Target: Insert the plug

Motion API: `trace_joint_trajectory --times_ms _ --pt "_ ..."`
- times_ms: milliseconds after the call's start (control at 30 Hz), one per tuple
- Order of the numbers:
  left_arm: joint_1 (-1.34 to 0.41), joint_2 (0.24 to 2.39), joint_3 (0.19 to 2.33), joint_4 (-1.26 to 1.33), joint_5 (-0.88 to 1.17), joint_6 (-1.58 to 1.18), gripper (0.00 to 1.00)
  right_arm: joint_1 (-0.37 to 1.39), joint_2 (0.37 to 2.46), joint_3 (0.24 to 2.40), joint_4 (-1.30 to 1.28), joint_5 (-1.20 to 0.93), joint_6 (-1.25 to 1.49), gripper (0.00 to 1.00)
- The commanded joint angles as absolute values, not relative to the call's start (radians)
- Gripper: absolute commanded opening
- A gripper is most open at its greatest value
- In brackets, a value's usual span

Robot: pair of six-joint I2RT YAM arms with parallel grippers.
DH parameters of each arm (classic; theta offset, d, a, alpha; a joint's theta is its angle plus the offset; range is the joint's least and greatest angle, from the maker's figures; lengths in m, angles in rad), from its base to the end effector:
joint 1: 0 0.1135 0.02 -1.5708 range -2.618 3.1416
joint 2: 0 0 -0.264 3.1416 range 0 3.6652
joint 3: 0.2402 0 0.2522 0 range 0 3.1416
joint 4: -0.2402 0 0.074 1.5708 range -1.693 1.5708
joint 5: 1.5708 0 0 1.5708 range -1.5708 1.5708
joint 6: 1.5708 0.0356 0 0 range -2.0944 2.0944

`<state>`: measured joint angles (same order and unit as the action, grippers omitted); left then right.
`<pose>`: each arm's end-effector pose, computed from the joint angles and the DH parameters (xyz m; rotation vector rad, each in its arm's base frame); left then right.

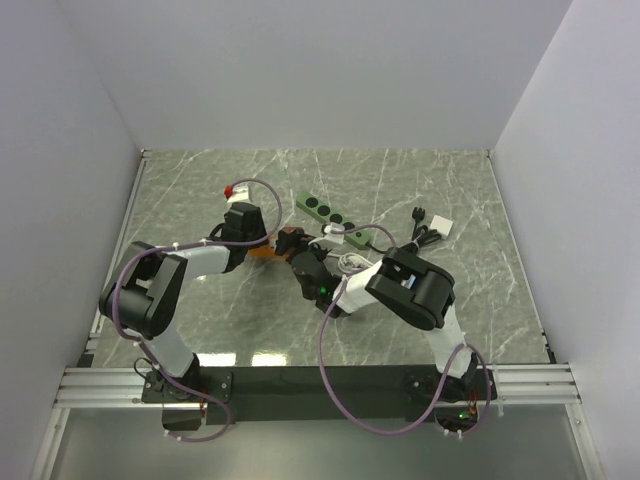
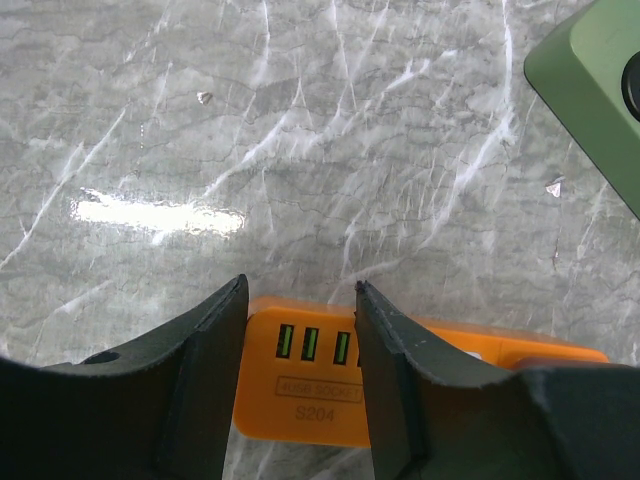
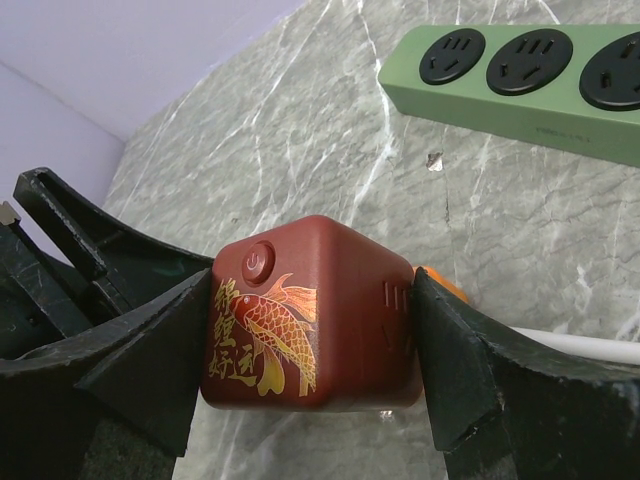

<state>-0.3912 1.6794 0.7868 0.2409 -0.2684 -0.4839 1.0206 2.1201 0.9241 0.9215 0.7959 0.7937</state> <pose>0.3134 -0.1191 0.1571 -0.2484 2.1880 -0.1920 0.2301 0.3264 0.1059 0.3480 1.7641 0.5784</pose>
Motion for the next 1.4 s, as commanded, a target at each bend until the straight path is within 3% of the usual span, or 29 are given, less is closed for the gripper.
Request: trace_joint_trajectory --times_ms 0,400,867,1100,1367 --pt "-0.422 1.724 0.793 0.17 -0.15 -0.482 0.5 1.121 2.484 0.719 0.052 0.203 0.842 0.0" --pt "-0.422 1.729 0.799 0.17 -0.149 -0.476 0.5 1.094 2.392 0.713 0.026 0.265 0.816 0.0" --pt "-0.42 1.735 0.808 0.163 -0.147 -0.474 0.54 1.003 2.165 0.905 -0.221 0.454 0.704 0.01" --pt "-0.422 1.735 0.811 0.167 -0.143 -0.472 0.56 0.965 2.059 0.943 -0.264 0.503 0.654 0.13" --pt "-0.422 1.736 0.81 0.166 -0.14 -0.469 0.56 0.96 2.002 0.979 -0.264 0.535 0.617 0.41"
